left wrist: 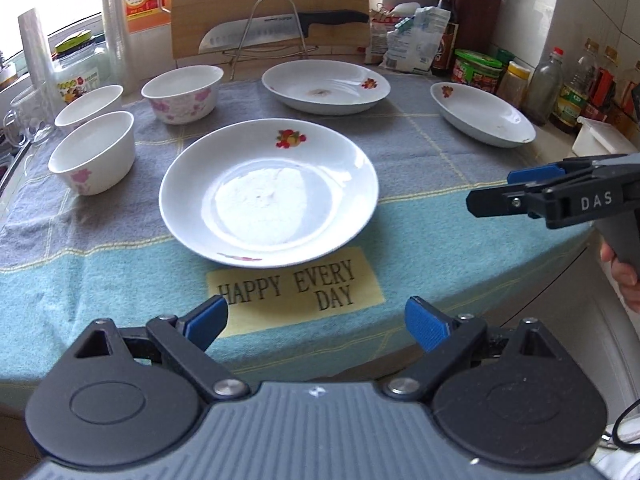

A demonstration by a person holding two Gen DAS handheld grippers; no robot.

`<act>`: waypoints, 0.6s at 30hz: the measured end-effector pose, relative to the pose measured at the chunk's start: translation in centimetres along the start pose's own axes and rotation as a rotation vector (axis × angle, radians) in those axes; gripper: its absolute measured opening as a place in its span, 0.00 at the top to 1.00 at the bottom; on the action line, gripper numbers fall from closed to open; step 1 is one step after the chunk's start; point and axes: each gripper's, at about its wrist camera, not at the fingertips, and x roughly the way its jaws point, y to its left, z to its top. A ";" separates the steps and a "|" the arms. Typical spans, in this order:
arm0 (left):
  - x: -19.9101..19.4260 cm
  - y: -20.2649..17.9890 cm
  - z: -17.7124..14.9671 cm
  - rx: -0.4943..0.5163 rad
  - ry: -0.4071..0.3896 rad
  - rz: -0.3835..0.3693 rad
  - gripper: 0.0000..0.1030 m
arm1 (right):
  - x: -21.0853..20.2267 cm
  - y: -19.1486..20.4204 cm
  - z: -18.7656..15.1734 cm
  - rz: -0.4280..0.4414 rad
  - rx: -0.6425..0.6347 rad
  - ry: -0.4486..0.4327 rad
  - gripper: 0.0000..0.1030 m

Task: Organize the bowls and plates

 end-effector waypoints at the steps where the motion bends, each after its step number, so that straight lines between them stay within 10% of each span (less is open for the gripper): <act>1: 0.2 0.6 0.0 -0.006 0.001 0.004 0.08 | 0.2 0.3 0.1 0.001 -0.003 0.004 0.00; 18: 3.8 4.7 -0.1 0.115 -0.029 0.007 0.08 | 3.2 3.5 2.1 -0.029 -0.024 0.058 0.00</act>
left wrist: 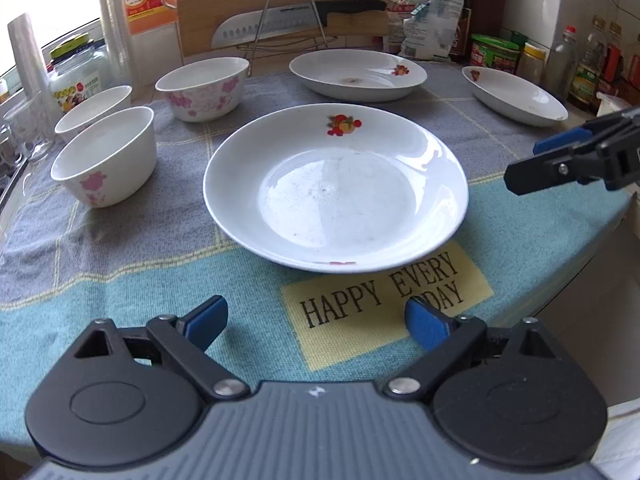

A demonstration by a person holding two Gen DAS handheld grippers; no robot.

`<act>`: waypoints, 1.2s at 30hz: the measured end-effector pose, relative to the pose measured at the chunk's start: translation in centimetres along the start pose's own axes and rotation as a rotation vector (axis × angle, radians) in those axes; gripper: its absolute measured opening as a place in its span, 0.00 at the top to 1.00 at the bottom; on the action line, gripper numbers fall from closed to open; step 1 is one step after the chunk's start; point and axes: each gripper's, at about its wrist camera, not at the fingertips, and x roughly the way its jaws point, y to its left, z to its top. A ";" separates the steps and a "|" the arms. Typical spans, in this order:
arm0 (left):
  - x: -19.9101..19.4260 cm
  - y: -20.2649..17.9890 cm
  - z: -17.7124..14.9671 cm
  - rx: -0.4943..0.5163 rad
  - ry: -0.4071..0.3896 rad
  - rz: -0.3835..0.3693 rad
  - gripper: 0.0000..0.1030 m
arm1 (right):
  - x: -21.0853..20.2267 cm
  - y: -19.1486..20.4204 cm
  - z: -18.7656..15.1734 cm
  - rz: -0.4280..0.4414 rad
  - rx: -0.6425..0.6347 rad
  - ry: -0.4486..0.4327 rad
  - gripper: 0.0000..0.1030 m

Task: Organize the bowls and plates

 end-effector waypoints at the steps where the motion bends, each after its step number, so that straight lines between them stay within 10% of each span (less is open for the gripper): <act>1: 0.2 -0.1 0.0 0.022 -0.002 -0.002 0.07 | 0.1 0.1 0.1 -0.002 0.001 0.001 0.00; 36: 3.0 4.2 1.6 0.220 -0.086 -0.245 0.00 | 6.1 4.1 4.3 -0.016 -0.013 0.082 0.00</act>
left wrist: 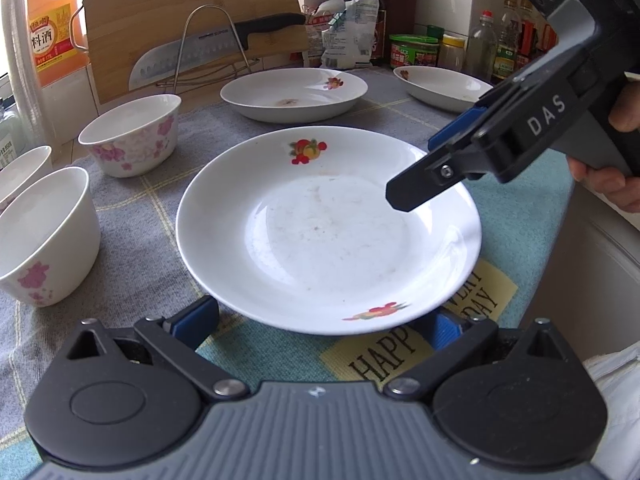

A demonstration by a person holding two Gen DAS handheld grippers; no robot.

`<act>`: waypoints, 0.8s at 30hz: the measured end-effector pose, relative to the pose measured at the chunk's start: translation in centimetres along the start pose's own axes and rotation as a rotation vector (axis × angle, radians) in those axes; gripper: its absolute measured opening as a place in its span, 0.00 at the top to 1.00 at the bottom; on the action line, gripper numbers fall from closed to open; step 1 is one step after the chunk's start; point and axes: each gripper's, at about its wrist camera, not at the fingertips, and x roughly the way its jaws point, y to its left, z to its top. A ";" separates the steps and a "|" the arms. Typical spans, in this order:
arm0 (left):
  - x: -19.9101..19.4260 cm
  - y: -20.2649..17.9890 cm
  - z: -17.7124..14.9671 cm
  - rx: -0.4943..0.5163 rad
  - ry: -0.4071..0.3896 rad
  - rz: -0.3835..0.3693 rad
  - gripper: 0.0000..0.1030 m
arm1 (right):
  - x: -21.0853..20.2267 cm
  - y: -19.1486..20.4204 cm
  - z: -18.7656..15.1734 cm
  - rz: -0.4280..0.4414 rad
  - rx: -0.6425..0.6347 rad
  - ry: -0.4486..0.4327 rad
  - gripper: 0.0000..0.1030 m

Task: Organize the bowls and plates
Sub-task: 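Grasp the rim of the flower-print plate with the right gripper and lift it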

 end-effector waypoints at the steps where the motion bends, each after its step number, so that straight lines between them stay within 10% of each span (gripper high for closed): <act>1: 0.0 0.1 -0.1 0.007 -0.007 -0.007 0.00 | 0.3 0.0 0.2 0.007 -0.010 0.006 0.00; 24: -0.3 0.4 -0.8 0.037 -0.059 -0.046 0.01 | 5.2 -1.5 4.9 0.234 -0.125 0.163 0.00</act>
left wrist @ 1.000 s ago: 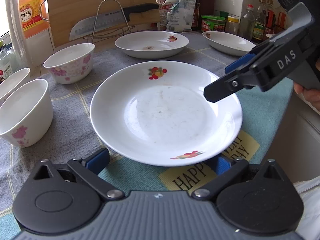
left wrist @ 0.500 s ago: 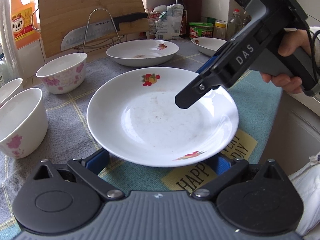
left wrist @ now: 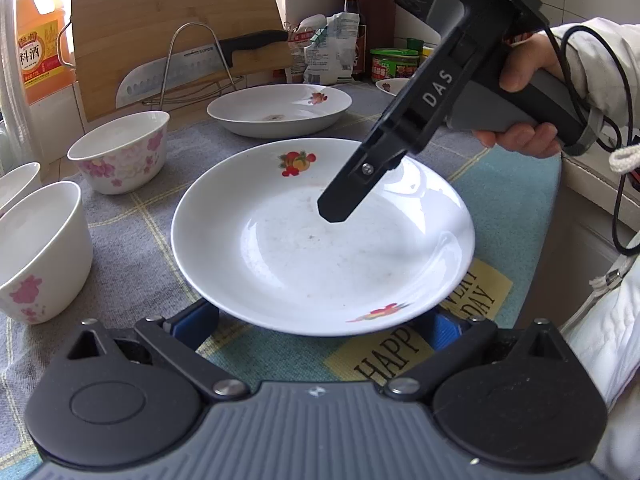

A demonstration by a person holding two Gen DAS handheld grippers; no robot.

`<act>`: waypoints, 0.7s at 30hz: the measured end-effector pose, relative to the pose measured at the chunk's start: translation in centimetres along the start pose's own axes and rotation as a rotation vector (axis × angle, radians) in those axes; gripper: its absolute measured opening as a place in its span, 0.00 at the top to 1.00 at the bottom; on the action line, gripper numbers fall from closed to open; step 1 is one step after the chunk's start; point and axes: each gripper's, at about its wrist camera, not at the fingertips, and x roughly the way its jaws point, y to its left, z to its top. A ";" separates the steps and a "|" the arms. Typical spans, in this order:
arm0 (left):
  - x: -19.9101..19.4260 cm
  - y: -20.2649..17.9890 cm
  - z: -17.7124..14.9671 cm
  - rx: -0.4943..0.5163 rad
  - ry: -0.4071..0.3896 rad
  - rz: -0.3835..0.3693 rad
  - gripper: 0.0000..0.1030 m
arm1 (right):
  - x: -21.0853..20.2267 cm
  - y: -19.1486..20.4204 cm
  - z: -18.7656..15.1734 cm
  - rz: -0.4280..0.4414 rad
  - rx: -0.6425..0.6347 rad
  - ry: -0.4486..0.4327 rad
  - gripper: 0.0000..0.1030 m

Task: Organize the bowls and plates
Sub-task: 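Grasp the rim of the flower-print plate with the right gripper and lift it, then carry the held plate with the right gripper toward the other flower-print plate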

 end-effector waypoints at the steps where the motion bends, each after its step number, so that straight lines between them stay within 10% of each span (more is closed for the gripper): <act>1: 0.0 0.0 0.0 0.002 0.000 -0.002 0.01 | 0.1 -0.1 0.2 0.011 0.003 0.001 0.00; 21: 0.7 0.5 0.8 0.055 0.033 -0.039 0.01 | 0.4 -0.9 1.7 0.057 0.029 0.037 0.05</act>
